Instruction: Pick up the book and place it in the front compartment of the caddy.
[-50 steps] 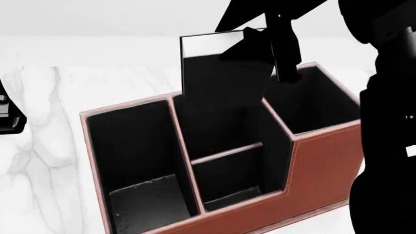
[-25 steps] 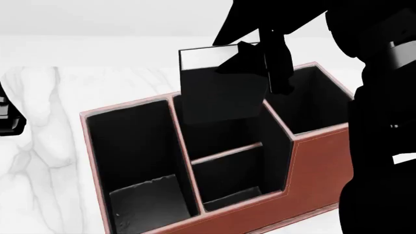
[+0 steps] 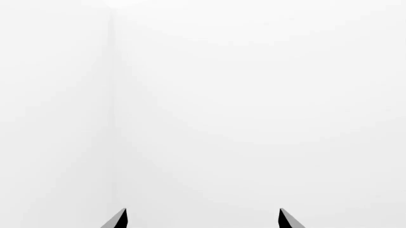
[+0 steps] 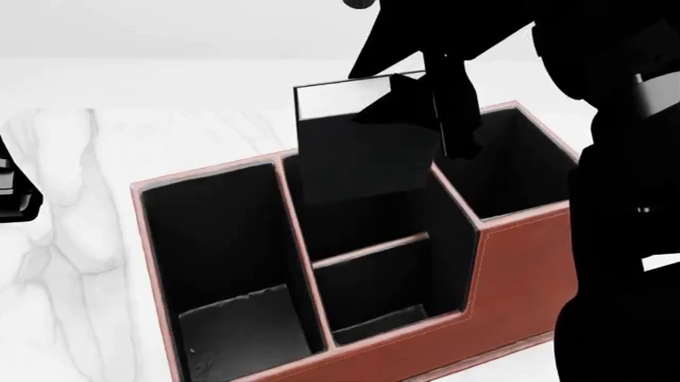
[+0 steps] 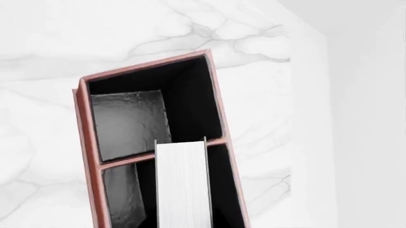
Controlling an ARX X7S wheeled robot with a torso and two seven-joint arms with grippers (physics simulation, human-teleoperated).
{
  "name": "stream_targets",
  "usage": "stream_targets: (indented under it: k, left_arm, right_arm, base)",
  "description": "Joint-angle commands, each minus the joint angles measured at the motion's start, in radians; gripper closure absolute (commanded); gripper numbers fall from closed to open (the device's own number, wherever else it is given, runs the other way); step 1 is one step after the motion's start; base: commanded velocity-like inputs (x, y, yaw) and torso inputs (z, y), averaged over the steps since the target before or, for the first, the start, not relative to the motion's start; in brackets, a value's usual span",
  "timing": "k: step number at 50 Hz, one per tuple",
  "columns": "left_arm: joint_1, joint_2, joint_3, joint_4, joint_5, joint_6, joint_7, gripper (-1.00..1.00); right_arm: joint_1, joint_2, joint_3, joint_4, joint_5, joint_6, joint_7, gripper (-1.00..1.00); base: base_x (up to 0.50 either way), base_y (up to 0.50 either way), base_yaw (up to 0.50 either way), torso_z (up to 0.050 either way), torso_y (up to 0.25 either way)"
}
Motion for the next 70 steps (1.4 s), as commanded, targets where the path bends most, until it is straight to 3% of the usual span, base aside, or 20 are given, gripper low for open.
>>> stream_targets:
  k: [1, 30, 70]
  left_arm:
    - [0.002, 0.014, -0.017, 0.000, 0.013, 0.014, 0.029, -1.00]
    - [0.004, 0.010, -0.016, -0.004, 0.007, 0.021, 0.024, -1.00]
    - [0.006, 0.002, -0.017, -0.008, -0.001, 0.025, 0.017, -1.00]
  right_arm:
    - [0.008, -0.019, 0.075, 0.000, -0.018, -0.030, -0.006, 1.00]
    - [-0.055, -0.046, 0.079, 0.000, -0.021, -0.039, 0.012, 1.00]
    - [-0.113, -0.043, -0.005, 0.000, -0.037, -0.042, 0.148, 1.00]
  base:
    - [0.00, 0.00, 0.00, 0.000, 0.000]
    - [0.00, 0.00, 0.00, 0.000, 0.001]
    - [0.00, 0.00, 0.00, 0.000, 0.001]
